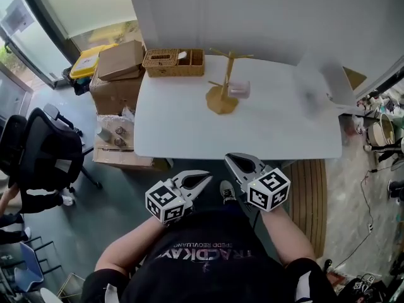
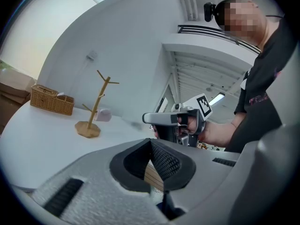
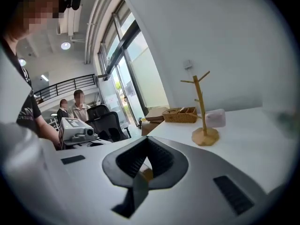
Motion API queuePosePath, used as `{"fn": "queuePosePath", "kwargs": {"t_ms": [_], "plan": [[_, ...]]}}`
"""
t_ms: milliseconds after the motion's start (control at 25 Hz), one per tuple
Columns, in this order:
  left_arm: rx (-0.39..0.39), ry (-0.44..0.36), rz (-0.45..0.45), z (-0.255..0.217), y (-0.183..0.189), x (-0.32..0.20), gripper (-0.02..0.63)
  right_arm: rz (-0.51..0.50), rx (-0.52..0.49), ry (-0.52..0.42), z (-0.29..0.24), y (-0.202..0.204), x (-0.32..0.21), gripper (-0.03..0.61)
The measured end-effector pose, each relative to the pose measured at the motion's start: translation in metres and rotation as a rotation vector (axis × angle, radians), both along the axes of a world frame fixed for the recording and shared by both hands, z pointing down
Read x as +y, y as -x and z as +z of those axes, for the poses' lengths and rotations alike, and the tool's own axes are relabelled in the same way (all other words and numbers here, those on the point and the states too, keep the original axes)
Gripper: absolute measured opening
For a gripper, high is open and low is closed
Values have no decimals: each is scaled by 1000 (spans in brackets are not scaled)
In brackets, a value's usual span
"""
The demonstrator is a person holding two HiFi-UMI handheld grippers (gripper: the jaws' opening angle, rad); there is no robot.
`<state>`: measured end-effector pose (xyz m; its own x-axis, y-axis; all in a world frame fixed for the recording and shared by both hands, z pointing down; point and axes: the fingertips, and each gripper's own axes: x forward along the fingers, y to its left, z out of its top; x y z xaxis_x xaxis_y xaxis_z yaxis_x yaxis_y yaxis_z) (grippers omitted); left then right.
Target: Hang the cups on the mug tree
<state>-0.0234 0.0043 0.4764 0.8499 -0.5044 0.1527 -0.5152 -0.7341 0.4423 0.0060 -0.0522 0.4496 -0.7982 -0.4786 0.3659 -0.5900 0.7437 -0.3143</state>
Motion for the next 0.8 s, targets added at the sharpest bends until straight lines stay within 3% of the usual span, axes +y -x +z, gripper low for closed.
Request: {"fn": "queuePosePath", "kwargs": {"t_ms": [440, 800], "plan": [[-8, 1, 76, 5, 9, 35, -5, 88, -92, 70, 17, 12, 83, 11], [1, -2, 86, 4, 21, 45, -5, 137, -112, 78, 22, 16, 105, 11]]}}
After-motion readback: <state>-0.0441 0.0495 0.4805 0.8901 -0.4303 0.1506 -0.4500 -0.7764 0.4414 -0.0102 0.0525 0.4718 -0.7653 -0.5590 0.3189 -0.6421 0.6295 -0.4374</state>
